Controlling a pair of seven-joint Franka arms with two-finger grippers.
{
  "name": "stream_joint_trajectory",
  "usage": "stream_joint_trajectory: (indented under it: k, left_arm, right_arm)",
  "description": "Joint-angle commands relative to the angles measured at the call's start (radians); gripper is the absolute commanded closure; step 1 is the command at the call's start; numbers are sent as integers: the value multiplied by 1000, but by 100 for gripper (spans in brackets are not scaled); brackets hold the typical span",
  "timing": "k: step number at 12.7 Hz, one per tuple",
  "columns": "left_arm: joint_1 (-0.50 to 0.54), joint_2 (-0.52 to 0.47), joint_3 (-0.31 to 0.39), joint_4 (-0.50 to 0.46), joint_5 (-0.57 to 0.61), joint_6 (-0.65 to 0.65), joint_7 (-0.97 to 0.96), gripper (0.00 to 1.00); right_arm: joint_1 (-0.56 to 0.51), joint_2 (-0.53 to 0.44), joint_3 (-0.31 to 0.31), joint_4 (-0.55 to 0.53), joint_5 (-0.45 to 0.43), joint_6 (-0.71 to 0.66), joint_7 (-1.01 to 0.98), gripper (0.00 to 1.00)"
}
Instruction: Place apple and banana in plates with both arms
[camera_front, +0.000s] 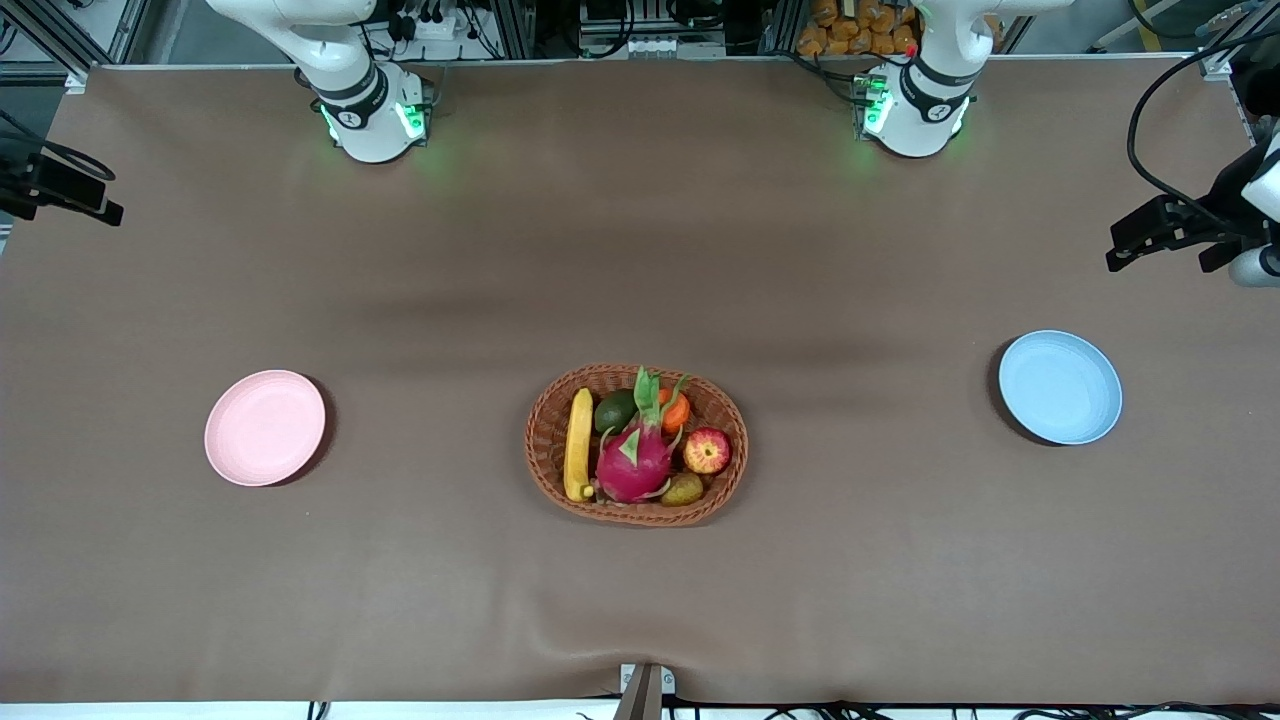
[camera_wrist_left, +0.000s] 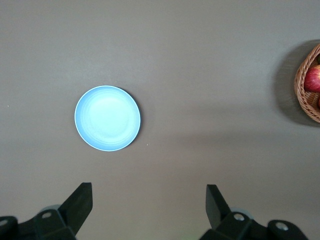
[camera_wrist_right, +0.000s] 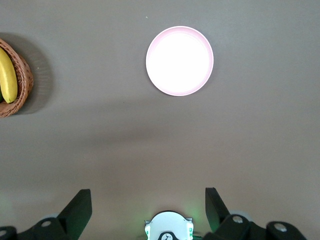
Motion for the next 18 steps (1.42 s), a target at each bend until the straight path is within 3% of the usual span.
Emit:
stream_joint_trajectory:
  k: [1,9,18]
  left_arm:
    - [-3,-1,3,-1,-1,5,-5,0]
    - [-7,29,0,9,-12,0,-6,0]
    - [-99,290,-23,137,-106,43,-55,0]
  right_arm:
    - [-18,4,14,13,-21,23,1,0]
    - [-36,10,14,-47,-20,74,2,0]
    - [-42,16,16,-49,-2,74,1,0]
